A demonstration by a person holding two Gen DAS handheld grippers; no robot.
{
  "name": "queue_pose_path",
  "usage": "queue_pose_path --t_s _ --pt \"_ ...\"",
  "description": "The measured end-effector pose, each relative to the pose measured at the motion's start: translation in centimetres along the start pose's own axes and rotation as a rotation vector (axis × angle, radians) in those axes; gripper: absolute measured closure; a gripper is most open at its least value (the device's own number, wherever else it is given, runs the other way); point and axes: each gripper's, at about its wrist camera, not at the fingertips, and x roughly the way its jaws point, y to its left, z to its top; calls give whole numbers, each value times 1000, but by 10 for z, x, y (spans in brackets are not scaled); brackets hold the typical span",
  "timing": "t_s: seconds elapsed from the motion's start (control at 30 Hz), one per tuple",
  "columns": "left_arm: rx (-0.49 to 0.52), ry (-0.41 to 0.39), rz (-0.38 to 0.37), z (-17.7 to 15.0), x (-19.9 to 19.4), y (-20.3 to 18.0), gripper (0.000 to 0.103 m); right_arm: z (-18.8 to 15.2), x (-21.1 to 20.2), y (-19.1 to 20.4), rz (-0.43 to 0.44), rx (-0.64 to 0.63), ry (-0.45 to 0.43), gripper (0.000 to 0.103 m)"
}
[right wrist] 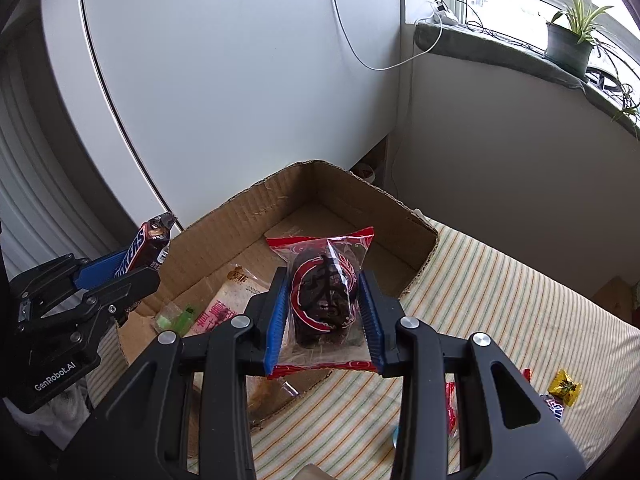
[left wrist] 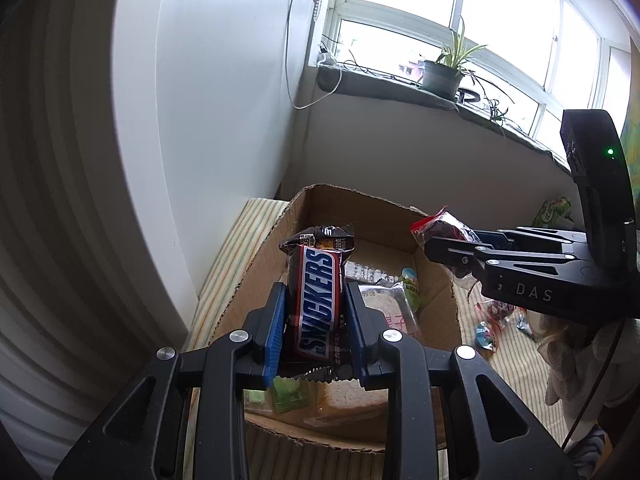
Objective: Organize snacks
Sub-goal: 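Lower both snacks into the box and open both tools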
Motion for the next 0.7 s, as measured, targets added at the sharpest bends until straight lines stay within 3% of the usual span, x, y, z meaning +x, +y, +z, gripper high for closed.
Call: queue_pose_path --t_s 0.43,0.47,0.53,0.57,0.7 --pt "4 13 9 1 3 -2 76 3 11 5 18 -9 26 66" --pt "3 12 12 1 3 -1 76 3 11 6 11 -15 27 64" --pt "-2 17 13 1 3 -1 73 3 8 8 -11 -21 9 36" --pt "-5 16 15 1 2 0 68 3 5 7 -20 -17 -7 32" --pt "-12 13 18 0 1 1 67 3 -1 5 -31 -11 -19 31"
